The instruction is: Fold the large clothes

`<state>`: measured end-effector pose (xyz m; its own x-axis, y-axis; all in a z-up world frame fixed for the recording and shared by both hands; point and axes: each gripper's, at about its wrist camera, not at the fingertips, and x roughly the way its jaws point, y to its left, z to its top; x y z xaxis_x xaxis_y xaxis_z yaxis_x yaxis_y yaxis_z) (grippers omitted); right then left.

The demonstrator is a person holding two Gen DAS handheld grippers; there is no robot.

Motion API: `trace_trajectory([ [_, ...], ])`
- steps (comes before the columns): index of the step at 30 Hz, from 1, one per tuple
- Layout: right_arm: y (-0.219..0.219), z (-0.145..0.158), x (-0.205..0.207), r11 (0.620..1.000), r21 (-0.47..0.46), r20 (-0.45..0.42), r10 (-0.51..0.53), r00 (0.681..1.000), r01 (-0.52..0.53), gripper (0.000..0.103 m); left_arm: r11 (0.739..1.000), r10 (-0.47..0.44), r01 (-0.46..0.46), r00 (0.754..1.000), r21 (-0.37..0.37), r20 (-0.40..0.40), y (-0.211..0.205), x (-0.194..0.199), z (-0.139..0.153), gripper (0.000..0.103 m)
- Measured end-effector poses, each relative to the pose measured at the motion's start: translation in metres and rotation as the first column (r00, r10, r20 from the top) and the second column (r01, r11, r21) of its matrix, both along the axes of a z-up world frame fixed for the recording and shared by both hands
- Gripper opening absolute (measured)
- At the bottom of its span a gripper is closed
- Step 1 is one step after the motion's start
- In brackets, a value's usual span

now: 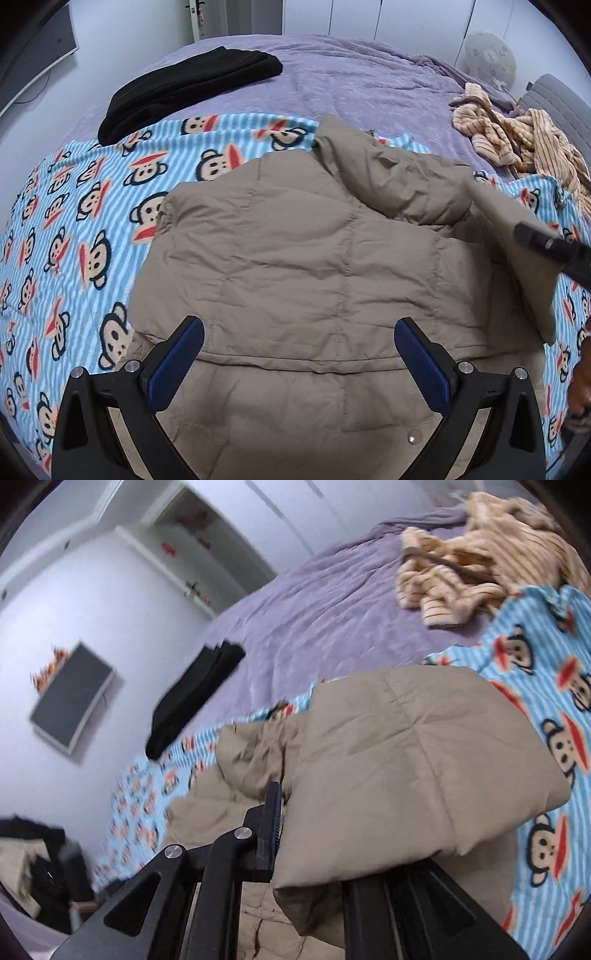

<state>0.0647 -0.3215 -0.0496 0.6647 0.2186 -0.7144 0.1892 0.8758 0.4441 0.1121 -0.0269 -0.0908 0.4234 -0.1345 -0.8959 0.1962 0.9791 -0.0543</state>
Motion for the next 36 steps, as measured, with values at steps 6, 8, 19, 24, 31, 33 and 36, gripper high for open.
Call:
trace_trajectory([
  [6, 0.078, -0.088, 0.006, 0.983, -0.118, -0.233, 0.108, 0.966, -0.138, 0.013, 0.999, 0.022, -0.022, 0.999, -0.037, -0.024, 0.017, 0.006, -0.017, 0.103],
  [8, 0.07, -0.104, 0.007, 0.989, -0.099, -0.263, 0.078, 0.962, -0.108, 0.013, 0.999, 0.012, -0.014, 0.999, -0.049, -0.031, 0.015, 0.006, -0.02, 0.103],
  [19, 0.029, -0.06, -0.03, 0.99, 0.13, -0.177, -0.038, 0.983, 0.061, 0.084, 0.993, -0.043, 0.038, 0.998, -0.109, -0.043, -0.016, 0.021, -0.024, 0.103],
  [24, -0.023, -0.066, -0.059, 0.921, 0.246, -0.184, -0.263, 0.947, 0.303, 0.051, 0.988, -0.037, 0.026, 0.997, -0.155, -0.065, -0.011, 0.03, -0.029, 0.103],
  [31, 0.022, -0.038, -0.019, 0.996, 0.008, -0.11, -0.09, 0.99, 0.092, 0.007, 0.96, -0.009, -0.017, 0.996, -0.281, -0.092, 0.024, 0.042, -0.024, 0.103],
  [33, 0.062, -0.039, -0.004, 0.998, -0.029, -0.113, 0.052, 0.992, -0.056, 0.007, 0.935, -0.006, -0.035, 0.993, -0.352, -0.114, 0.035, 0.046, -0.023, 0.103],
  [36, 0.115, -0.053, 0.001, 0.966, -0.13, -0.177, 0.201, 0.963, -0.226, 0.007, 0.884, -0.005, -0.071, 0.987, -0.463, -0.161, 0.05, 0.05, -0.023, 0.103],
])
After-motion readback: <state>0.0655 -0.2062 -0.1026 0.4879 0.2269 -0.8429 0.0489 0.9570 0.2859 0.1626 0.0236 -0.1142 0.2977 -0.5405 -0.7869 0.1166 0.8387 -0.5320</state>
